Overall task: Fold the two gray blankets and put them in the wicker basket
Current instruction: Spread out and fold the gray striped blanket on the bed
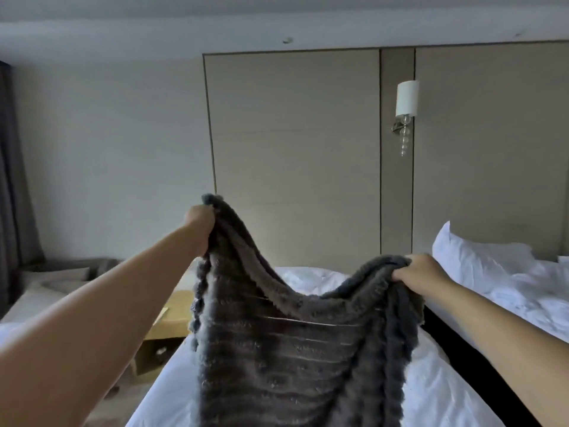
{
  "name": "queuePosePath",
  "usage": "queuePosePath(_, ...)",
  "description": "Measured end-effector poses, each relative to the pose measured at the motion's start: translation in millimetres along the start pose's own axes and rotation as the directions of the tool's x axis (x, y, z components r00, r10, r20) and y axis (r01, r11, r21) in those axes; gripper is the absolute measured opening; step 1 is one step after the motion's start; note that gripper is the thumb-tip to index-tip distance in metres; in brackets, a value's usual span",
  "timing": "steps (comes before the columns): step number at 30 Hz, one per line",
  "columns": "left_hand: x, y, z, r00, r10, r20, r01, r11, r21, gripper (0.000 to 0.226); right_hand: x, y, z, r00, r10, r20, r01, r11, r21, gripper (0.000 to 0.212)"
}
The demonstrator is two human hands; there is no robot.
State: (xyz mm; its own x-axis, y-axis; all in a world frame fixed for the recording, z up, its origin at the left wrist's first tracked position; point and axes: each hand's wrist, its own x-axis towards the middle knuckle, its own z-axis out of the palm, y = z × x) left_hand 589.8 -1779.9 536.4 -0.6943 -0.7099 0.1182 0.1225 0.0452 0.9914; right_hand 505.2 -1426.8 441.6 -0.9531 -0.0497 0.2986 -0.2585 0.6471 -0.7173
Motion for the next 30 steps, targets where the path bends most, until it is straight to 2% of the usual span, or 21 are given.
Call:
queuePosePath(2,-34,-7,25,0.96,-0.081,0.267,0.067,0.996,0.063,0.027,-7,-34,15,0.993,-0.11,-0.037,0.112,0.992,0.056,0.019)
queuePosePath(4,-71,-15,49,0.805,-0.1,0.584,0.034,0.992,0.122,0.036,-17,-67,30,0.969,-0.233,-0.076,0.237,0.971,0.041,0.024)
queuePosePath(6,-97,-28,68,0.6,0.009,0.8,-0.269,0.944,0.191,0.038,-25,-91,41,0.924,-0.347,-0.158,0.351,0.936,-0.005,0.019)
queuePosePath(7,-104,-37,75,0.511,0.048,0.858,-0.457,0.861,0.224,0.041,-29,-97,42,0.9,-0.389,-0.198,0.388,0.921,-0.045,0.01)
queuePosePath(8,-105,-45,79,0.497,0.08,0.864,-0.615,0.735,0.286,0.041,-32,-99,41,0.879,-0.421,-0.225,0.417,0.907,-0.067,0.009)
queuePosePath(10,-99,-54,76,0.596,0.133,0.792,-0.737,0.481,0.474,0.024,-33,-84,35,0.882,-0.454,-0.123,0.454,0.89,-0.032,0.014)
queuePosePath(12,-87,-66,68,0.656,0.127,0.744,-0.74,0.303,0.601,0.018,-35,-60,29,0.876,-0.403,0.265,0.407,0.912,0.043,0.014)
queuePosePath(13,-83,-75,65,0.674,0.099,0.732,-0.731,0.232,0.642,0.018,-36,-45,28,0.814,-0.315,0.488,0.361,0.933,0.0,0.015)
queuePosePath(14,-81,-83,63,0.687,0.084,0.722,-0.724,0.173,0.668,0.018,-36,-29,31,0.746,-0.168,0.644,0.318,0.94,-0.123,0.014)
queuePosePath(15,-80,-91,61,0.697,0.086,0.712,-0.717,0.128,0.686,0.018,-37,-13,36,0.697,0.001,0.717,0.278,0.922,-0.271,0.013)
queuePosePath(17,-76,-107,58,0.718,0.136,0.683,-0.695,0.079,0.715,0.019,-40,25,49,0.662,0.272,0.699,0.212,0.826,-0.522,0.033)
queuePosePath(19,-70,-117,57,0.733,0.208,0.647,-0.67,0.058,0.74,0.02,-44,61,60,0.67,0.426,0.608,0.119,0.746,-0.655,0.033)
queuePosePath(21,-66,-122,58,0.745,0.24,0.622,-0.651,0.062,0.756,0.02,-44,78,62,0.711,0.484,0.51,-0.044,0.754,-0.655,0.026)
queuePosePath(22,-64,-122,59,0.751,0.256,0.609,-0.646,0.09,0.758,0.02,-41,78,60,0.763,0.467,0.447,-0.127,0.786,-0.605,0.023)
queuePosePath(24,-55,-118,63,0.757,0.34,0.558,-0.644,0.239,0.727,0.021,-24,72,59,0.927,0.306,0.216,-0.216,0.908,-0.359,0.018)
queuePosePath(25,-49,-114,64,0.762,0.405,0.505,-0.639,0.345,0.687,0.02,-14,68,59,0.984,0.177,0.022,-0.169,0.965,-0.202,0.019)
queuePosePath(26,-43,-112,64,0.772,0.47,0.427,-0.626,0.449,0.637,0.019,-7,63,58,0.979,0.044,-0.198,-0.06,0.995,-0.077,0.02)
queuePosePath(27,-37,-114,64,0.792,0.517,0.325,-0.598,0.55,0.583,0.021,-4,60,57,0.92,-0.059,-0.388,0.067,0.998,0.008,0.018)
queuePosePath(28,-32,-122,61,0.821,0.531,0.209,-0.551,0.646,0.529,0.025,-5,62,58,0.858,-0.12,-0.499,0.173,0.983,0.06,0.013)
queuePosePath(29,-29,-134,57,0.853,0.511,0.105,-0.493,0.723,0.483,0.025,-10,69,64,0.839,-0.157,-0.522,0.233,0.969,0.084,0.011)
queuePosePath(30,-27,-155,52,0.885,0.463,0.049,-0.43,0.771,0.469,0.025,-20,83,74,0.869,-0.174,-0.462,0.234,0.969,0.075,0.01)
